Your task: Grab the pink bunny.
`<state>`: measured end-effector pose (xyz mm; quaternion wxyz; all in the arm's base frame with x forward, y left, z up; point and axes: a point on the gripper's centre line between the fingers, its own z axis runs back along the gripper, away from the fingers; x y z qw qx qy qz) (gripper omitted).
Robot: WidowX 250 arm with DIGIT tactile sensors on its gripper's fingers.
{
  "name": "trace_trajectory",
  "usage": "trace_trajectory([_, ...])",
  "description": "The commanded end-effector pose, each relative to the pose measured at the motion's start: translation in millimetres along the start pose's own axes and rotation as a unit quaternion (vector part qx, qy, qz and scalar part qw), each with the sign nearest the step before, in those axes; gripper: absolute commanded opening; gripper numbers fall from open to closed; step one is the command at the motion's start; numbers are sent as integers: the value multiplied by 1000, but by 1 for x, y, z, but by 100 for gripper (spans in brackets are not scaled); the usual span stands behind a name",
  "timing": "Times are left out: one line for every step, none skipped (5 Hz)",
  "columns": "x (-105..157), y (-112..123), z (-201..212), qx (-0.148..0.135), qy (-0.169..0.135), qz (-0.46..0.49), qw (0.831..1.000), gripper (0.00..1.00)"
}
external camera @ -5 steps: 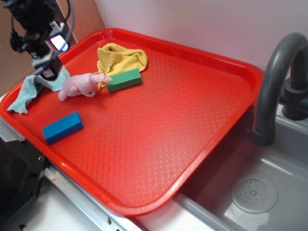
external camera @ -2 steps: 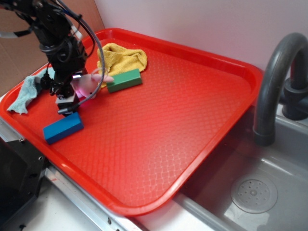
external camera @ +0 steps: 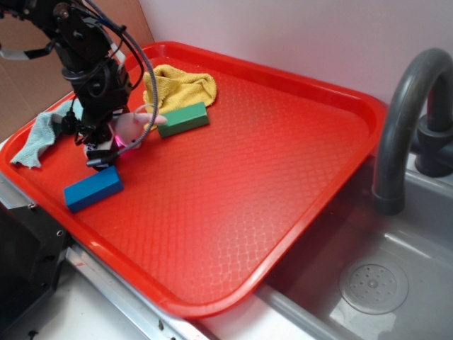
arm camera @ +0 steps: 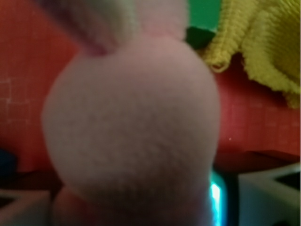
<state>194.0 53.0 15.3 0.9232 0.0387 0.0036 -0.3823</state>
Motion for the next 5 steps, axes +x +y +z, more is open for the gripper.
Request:
trace_trajectory([8, -2, 74, 32, 68, 129, 989, 0])
trace_trajectory([33, -12, 125, 20, 104, 248, 963, 0])
trace_trajectory([51, -21, 170, -35, 88, 363, 927, 0])
trace_trajectory([55, -36, 206, -46, 16, 373, 927, 0])
trace_trajectory([52, -41, 205, -46, -26, 352, 934, 0])
